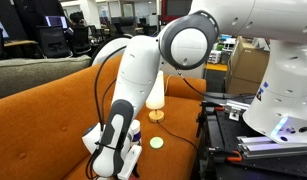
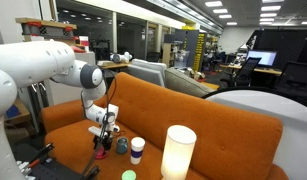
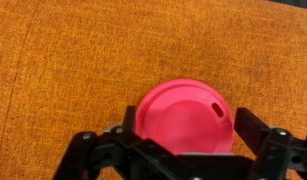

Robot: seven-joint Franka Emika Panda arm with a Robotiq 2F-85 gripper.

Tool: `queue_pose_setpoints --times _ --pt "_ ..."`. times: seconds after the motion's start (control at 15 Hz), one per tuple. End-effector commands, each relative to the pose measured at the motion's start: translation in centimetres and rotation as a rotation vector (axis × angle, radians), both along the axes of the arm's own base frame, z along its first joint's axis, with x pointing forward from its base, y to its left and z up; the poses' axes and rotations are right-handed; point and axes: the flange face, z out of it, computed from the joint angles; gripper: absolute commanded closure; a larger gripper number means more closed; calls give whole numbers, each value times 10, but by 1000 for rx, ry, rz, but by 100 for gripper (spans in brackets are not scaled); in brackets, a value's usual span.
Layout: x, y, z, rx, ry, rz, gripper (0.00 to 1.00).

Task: Pick the pink lid and put it on the white and purple cup

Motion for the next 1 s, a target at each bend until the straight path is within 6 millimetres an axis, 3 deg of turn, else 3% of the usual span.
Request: queue_pose_setpoints --times 0.0,0.47,0.53,0.6,0.73,0.8,0.93 --pt "4 2 -6 -6 16 15 0" --pt "6 9 2 2 22 27 0" --pt "5 9 2 5 26 28 5" --pt "4 9 1 5 33 27 26" --pt "1 9 0 5 45 28 31" --pt "1 9 0 5 49 27 38" --pt "1 8 0 3 50 27 39"
